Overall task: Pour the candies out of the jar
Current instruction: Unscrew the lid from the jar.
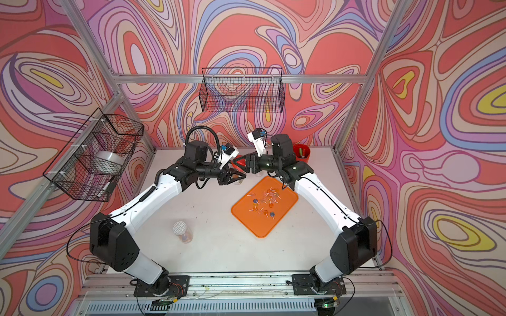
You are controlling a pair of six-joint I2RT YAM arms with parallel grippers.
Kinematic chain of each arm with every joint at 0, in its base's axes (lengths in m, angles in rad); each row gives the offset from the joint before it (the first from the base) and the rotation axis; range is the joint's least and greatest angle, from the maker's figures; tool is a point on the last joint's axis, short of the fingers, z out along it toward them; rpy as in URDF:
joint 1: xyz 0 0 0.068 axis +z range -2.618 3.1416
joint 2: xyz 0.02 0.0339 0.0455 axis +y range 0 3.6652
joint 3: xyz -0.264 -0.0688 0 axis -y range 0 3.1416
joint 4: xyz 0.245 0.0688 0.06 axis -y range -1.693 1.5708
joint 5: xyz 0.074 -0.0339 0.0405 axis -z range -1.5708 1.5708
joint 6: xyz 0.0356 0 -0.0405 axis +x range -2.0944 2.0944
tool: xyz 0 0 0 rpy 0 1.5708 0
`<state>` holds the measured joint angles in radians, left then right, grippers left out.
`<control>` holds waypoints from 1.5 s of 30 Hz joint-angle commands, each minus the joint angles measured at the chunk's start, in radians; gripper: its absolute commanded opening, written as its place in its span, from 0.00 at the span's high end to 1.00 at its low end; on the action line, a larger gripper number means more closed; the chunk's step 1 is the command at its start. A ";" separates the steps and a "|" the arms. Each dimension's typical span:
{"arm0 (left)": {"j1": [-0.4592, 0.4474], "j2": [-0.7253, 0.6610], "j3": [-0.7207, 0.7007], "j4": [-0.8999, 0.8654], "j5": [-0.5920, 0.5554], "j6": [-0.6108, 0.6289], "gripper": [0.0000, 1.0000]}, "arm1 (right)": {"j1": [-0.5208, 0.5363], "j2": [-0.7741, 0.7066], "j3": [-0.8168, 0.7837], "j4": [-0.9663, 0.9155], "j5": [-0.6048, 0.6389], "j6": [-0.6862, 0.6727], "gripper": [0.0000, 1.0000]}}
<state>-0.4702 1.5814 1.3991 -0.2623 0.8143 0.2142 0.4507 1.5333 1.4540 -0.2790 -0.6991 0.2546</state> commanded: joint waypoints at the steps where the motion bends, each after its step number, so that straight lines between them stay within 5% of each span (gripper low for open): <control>1: 0.000 -0.063 -0.034 0.079 0.180 0.018 1.00 | -0.001 -0.054 -0.019 0.015 -0.282 -0.102 0.66; 9: 0.004 -0.061 -0.023 0.073 0.155 0.004 1.00 | -0.002 -0.048 -0.019 0.024 -0.187 -0.065 0.59; 16: 0.005 -0.057 -0.026 0.074 0.051 -0.007 1.00 | -0.012 -0.065 0.006 -0.012 0.093 0.032 0.23; 22: 0.000 -0.044 -0.024 0.066 -0.037 -0.008 1.00 | -0.024 -0.068 0.031 -0.049 0.201 0.103 0.09; 45: -0.050 0.016 0.050 0.005 -0.205 0.018 1.00 | 0.065 0.008 0.020 0.004 0.302 0.184 0.15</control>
<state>-0.5041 1.5833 1.4067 -0.2653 0.6094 0.2131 0.4839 1.5219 1.4708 -0.2989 -0.3885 0.4400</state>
